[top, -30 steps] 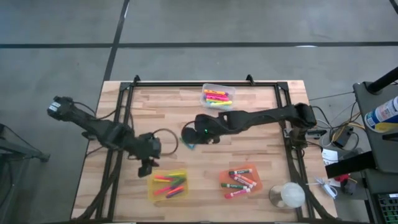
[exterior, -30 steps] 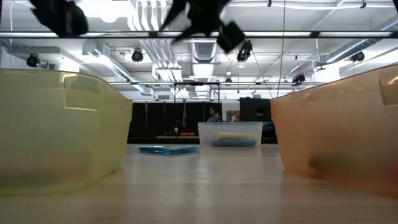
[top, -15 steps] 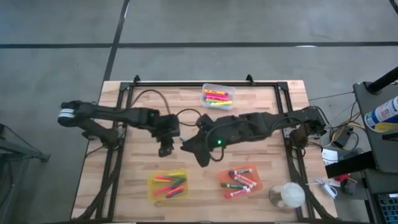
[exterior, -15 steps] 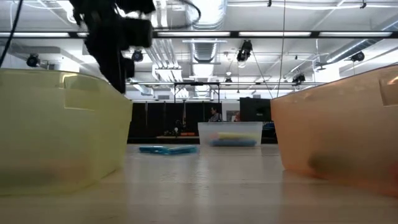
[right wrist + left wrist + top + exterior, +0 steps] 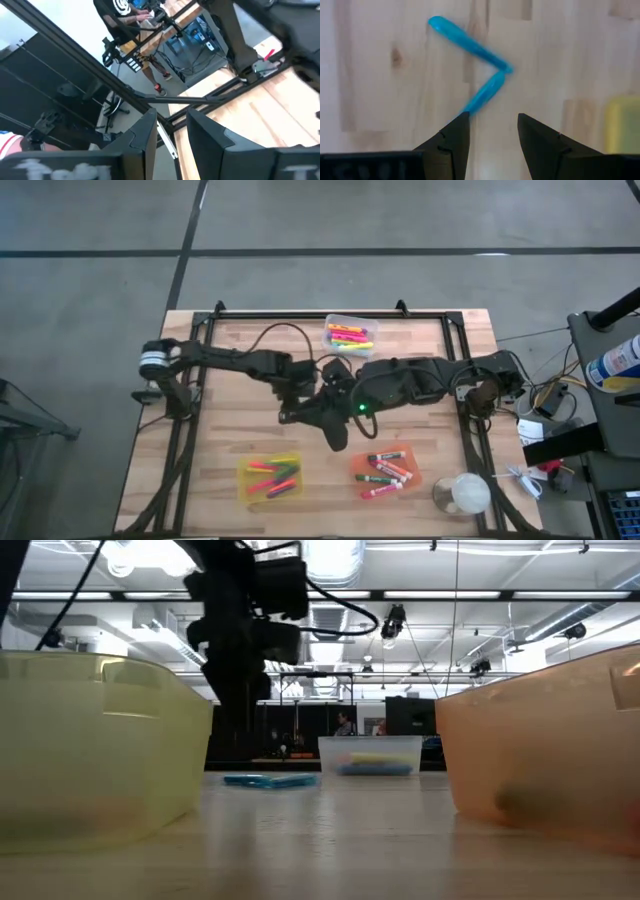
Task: Pick & Place Markers
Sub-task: Put the left blue pen into the yellow bin
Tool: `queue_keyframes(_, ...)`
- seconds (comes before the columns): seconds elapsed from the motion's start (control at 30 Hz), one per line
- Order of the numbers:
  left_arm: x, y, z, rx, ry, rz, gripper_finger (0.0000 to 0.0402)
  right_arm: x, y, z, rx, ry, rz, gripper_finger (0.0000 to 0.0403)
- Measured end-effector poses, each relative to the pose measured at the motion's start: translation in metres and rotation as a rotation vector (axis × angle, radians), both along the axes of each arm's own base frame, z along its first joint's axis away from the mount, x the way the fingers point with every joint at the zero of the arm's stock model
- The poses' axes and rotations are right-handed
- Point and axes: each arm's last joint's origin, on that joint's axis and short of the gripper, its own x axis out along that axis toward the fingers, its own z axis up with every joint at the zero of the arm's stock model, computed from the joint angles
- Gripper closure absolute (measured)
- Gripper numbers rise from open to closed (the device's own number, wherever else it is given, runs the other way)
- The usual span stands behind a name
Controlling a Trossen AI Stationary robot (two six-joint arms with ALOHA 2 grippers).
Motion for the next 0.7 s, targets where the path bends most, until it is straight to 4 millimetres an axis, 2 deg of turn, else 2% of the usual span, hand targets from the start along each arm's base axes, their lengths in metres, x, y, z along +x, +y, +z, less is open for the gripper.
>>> queue_keyframes(0.13, 0.017, 0.003, -0.003, -0.025, 0.076, -0.005, 0.0244, 0.002, 0.000, -0.004, 0.016, 0.016, -0.004, 0.0300)
queue_keyframes(0.23, 0.023, 0.004, -0.006, -0.006, 0.120, -0.044, 0.0244, 0.002, 0.000, -0.005, 0.016, 0.016, -0.004, 0.0302)
queue_keyframes(0.5, 0.017, 0.005, -0.023, 0.061, 0.188, -0.142, 0.0244, 0.001, 0.004, -0.002, 0.008, -0.001, 0.007, 0.0307)
queue_keyframes(0.7, 0.019, 0.009, -0.024, 0.177, 0.169, -0.194, 0.0244, 0.001, 0.004, -0.003, 0.001, 0.002, 0.010, 0.0311)
